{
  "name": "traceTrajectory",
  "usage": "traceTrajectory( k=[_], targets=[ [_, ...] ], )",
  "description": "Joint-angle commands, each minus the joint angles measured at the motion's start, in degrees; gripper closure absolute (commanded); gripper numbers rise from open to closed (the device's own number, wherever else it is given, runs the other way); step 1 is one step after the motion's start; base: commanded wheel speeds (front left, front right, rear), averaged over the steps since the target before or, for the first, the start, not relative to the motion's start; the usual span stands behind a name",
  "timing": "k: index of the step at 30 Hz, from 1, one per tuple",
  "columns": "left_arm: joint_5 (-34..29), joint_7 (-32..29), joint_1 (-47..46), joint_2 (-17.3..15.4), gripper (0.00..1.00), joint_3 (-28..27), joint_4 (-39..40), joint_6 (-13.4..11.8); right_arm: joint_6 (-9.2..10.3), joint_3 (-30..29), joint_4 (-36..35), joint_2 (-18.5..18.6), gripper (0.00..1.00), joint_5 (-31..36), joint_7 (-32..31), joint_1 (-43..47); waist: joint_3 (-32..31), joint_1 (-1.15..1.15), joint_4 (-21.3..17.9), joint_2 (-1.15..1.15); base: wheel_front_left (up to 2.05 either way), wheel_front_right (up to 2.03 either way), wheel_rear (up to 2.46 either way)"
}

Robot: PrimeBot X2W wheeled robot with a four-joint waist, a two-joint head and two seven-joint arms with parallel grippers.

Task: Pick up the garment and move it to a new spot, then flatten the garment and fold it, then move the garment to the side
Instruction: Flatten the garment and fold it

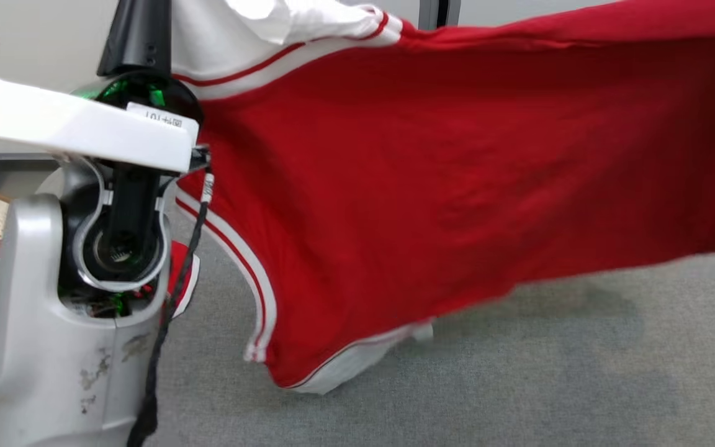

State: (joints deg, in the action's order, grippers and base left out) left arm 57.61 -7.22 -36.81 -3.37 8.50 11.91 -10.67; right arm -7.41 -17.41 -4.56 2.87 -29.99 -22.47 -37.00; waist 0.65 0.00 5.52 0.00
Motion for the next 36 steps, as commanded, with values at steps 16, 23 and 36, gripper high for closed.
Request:
traceTrajectory(
  k=[16,23,36],
  targets=[
    [-7.46,0.36,-34.02,-8.32,1.00,-1.77,-23.95,3.90,-0.14,3.97,21.69,0.12,1.00,11.06,1.94,-34.27,24.78,0.00,-2.82,0.00,0.00,0.00,0.00],
    [-10.47,11.94,-49.76,-8.43,1.00,-2.49,-39.55,10.80,-0.14,5.66,36.62,0.24,1.00,14.27,17.94,-48.91,29.32,0.00,-1.61,0.00,0.00,0.00,0.00],
    [-12.20,19.51,-40.93,-4.29,1.00,5.41,-55.06,17.80,-0.12,6.33,58.45,4.32,1.00,11.83,29.38,-39.16,29.92,0.00,2.60,0.00,0.00,0.00,0.00]
  ],
)
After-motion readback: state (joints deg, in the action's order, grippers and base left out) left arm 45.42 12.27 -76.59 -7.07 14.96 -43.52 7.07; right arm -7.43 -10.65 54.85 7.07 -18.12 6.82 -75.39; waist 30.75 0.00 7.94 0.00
